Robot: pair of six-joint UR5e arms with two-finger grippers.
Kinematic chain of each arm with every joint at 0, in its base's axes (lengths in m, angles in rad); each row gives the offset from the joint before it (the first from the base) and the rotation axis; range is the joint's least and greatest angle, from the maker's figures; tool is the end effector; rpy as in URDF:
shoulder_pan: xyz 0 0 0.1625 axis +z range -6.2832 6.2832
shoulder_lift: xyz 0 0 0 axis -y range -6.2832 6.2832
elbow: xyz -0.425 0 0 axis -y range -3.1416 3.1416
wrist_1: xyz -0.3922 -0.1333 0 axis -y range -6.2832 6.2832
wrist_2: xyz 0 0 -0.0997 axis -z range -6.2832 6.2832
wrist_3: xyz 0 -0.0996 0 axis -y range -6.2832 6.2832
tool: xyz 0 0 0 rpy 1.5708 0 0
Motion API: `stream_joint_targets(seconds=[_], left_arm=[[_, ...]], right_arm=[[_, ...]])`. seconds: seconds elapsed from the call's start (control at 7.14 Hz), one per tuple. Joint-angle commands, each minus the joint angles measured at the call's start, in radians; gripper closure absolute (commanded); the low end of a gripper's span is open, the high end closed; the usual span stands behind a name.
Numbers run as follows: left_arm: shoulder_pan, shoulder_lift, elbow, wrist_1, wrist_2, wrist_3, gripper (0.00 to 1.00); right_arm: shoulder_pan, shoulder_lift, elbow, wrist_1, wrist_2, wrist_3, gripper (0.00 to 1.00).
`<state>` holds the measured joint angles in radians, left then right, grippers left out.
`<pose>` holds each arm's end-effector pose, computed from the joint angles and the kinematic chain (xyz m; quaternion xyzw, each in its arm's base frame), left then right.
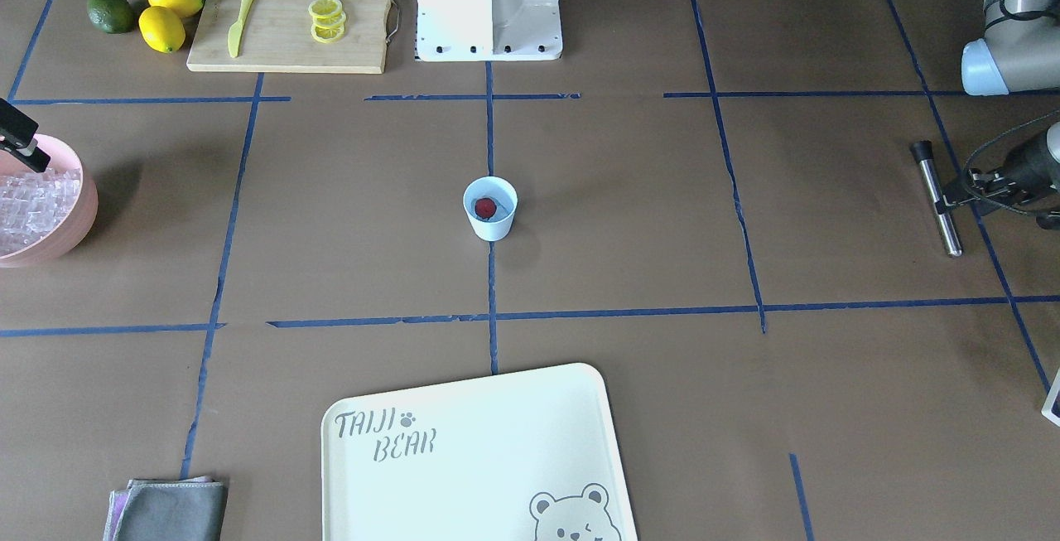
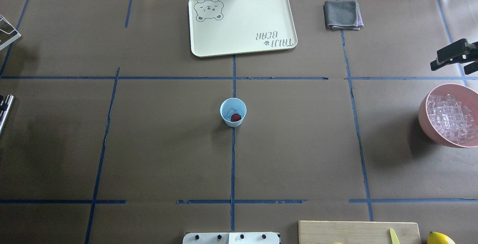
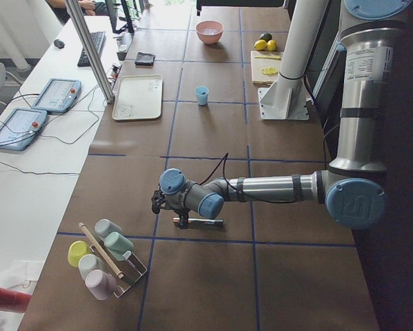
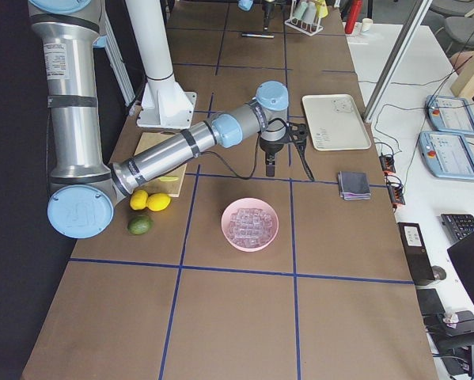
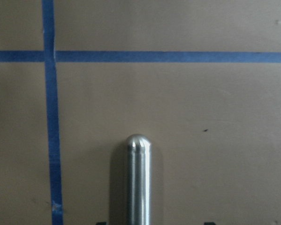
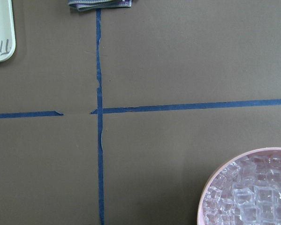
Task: Mash ice and strawberries in cup
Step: 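Lower the left gripper onto the metal muddler and grasp it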
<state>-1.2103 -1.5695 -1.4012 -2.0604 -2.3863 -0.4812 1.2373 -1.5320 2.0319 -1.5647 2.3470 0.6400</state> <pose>0.1202 -0.4912 0.6878 -0.0270 0.4169 0.0081 0.9085 -0.0979 -0.4766 0.4130 0.0334 -0.4322 0.0432 0.9001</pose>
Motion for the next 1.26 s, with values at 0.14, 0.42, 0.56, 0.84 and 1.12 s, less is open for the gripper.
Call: stream_joint_targets(seconds=[0.14,0.42,0.56,0.84,1.12], left_arm=[[0.002,-0.004,0.021,0.005,-0.008,0.000,0.22],[0.005,-0.004,0.031,0.009,-0.008,0.000,0.20],[0.018,-0.004,0.033,0.009,-0.007,0.000,0.20],[0.046,-0.004,0.044,0.008,-0.004,0.000,0.20],[0.049,-0.004,0.053,0.005,-0.005,0.001,0.21]], right_arm=[[0.001,-0.008,0.008,0.002,0.001,0.001,0.00],[0.001,-0.016,0.022,0.000,0.003,0.001,0.00],[0.001,-0.016,0.022,0.000,0.003,0.001,0.00],[0.001,-0.017,0.021,0.000,0.003,0.001,0.00],[-0.001,-0.017,0.019,0.000,0.002,0.001,0.00]])
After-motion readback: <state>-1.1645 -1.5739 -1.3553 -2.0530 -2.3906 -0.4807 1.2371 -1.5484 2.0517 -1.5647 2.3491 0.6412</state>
